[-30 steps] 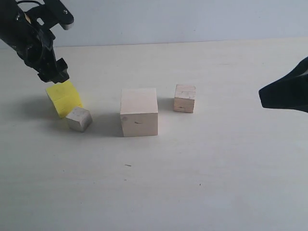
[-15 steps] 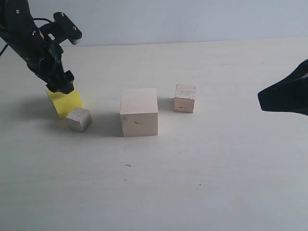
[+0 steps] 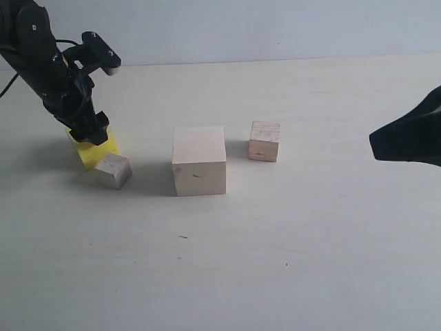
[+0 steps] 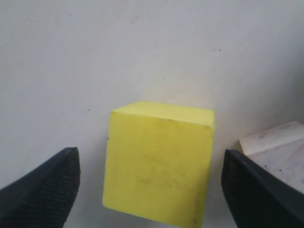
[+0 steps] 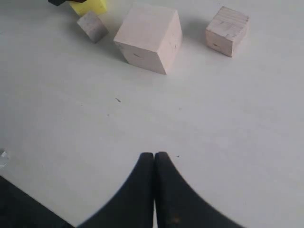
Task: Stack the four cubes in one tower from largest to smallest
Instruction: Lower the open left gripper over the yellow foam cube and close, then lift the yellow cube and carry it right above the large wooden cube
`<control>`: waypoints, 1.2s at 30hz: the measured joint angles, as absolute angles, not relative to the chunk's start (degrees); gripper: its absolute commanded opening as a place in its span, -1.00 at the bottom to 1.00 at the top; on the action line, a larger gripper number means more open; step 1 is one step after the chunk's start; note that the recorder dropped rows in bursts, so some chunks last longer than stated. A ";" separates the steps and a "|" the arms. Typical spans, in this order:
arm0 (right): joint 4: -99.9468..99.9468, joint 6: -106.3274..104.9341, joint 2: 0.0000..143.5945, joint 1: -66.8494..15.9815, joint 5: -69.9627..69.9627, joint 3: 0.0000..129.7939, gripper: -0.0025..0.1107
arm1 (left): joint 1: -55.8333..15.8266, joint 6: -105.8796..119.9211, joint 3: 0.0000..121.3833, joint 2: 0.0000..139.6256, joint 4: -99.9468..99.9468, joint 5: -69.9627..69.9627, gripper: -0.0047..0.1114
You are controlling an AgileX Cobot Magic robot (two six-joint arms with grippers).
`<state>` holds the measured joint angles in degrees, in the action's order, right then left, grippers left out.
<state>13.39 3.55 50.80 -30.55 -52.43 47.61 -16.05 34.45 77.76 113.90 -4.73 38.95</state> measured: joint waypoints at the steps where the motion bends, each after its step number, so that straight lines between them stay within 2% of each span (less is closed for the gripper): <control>1: 13.39 3.55 50.80 -30.55 -52.58 47.61 -0.96 | -16.05 34.45 77.76 114.03 -4.73 38.95 0.43; 11: 13.49 3.55 50.80 -30.55 -53.19 47.61 -0.96 | -16.05 34.45 77.76 117.67 -4.61 38.75 0.42; 13: 13.49 3.50 50.80 -30.55 -53.31 47.61 -0.96 | -16.05 34.45 77.76 118.10 -4.61 38.75 0.34; 16: 13.49 3.40 50.80 -30.55 -53.42 47.61 -0.96 | -16.05 34.45 77.76 118.23 -4.84 38.65 -0.01; 20: 13.49 3.40 50.80 -30.55 -53.42 47.61 -0.96 | -16.05 34.45 77.76 118.12 -5.47 38.65 -0.78; 21: 13.49 3.40 50.80 -30.55 -53.53 47.61 -0.96 | -16.05 34.45 77.76 118.01 -5.71 38.95 -0.92; 31: 13.49 3.27 50.80 -30.55 -53.64 47.61 -0.96 | -16.05 34.45 77.76 107.81 -5.96 43.10 -0.92; 36: 13.49 3.17 50.80 -30.55 -53.64 47.61 -0.96 | -15.94 45.01 77.88 99.62 6.24 48.20 -0.92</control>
<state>13.49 3.17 50.80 -30.55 -53.64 47.61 -15.94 45.01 77.88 99.62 6.24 48.20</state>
